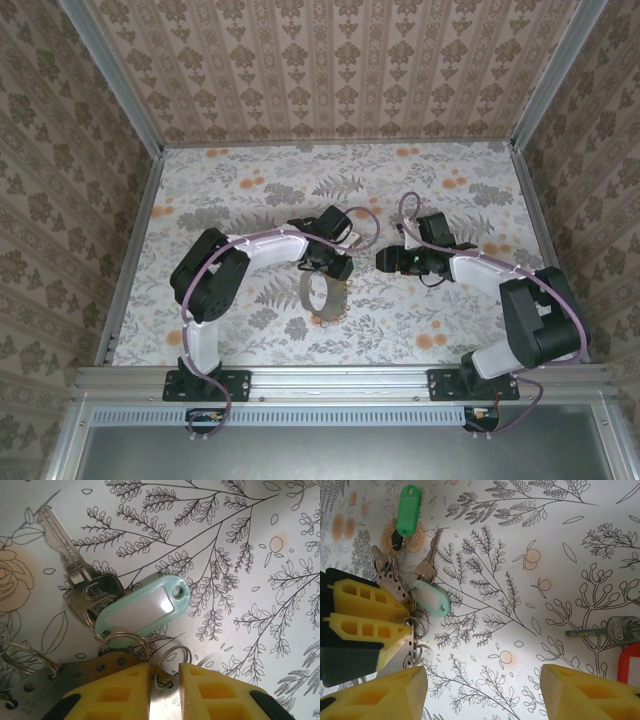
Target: Put the keys on the keyring
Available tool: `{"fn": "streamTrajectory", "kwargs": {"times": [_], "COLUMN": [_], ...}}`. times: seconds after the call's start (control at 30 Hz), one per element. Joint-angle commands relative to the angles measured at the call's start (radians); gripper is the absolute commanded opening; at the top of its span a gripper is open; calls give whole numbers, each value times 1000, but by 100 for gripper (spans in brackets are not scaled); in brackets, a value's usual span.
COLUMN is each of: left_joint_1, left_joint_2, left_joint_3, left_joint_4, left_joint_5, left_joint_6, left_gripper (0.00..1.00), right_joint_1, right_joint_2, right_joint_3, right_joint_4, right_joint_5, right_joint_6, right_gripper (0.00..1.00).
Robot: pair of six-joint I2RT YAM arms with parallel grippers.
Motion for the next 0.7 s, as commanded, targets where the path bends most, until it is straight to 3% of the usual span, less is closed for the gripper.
{"fn": "streamTrajectory", "kwargs": {"times": [0.0,0.57,0.67], "left_joint_1": [-8,-16,-15], "left_joint_2": [-6,-37,-42], "left_joint_3": [7,-25,-26], "left_joint_4": [-7,13,12], "left_joint_5": [28,66,69], "left_joint_6": [10,-4,-3], "left_gripper": [21,13,4], "right_joint_1": [-10,-19,-20], "right_joint_2": [-25,-43,-44], "right_joint_3": [-14,-23,-25], "right_joint_4": [4,1,1], "right_joint_5": [17,24,22], "right_joint_6": [0,-1,-2], "right_gripper": [63,63,63]}}
